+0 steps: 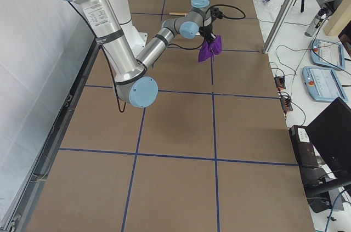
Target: Hang towel on rack
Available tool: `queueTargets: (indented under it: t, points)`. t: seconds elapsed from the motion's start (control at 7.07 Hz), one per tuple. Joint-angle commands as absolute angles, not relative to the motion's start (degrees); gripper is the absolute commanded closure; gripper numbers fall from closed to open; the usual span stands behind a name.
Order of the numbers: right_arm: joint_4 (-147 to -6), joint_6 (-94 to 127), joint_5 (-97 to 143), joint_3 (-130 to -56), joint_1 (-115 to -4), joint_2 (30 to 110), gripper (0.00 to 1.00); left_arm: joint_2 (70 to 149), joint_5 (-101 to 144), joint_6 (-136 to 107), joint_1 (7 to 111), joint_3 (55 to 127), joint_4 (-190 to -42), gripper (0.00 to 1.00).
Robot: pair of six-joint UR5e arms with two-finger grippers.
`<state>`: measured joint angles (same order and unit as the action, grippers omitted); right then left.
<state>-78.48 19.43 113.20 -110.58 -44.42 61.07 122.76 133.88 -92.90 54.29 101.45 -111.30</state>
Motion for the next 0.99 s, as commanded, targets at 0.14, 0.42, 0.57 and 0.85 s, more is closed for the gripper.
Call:
queueTargets:
  t: [0.14,0.42,0.57,0.85]
  points:
    - [-78.40,25.22,102.87,-114.17,-34.92,56.79,1.00,127.35,124.91,-112.27,45.99,95.66,-120.61,0.00]
    - [-78.49,25.22,98.89,-114.00,-31.74,55.82,1.00,128.58,122.97,-115.83,43.52,93.78,-122.78,0.00]
    - [-78.49,25.22,98.62,-113.99,-31.21,55.81,1.00,129.28,122.96,-117.32,43.24,94.04,-122.87,0.00]
    - [-78.49,24.87,98.53,-113.73,-30.67,55.72,1.00,130.95,122.96,-119.26,42.72,94.04,-122.87,0.00]
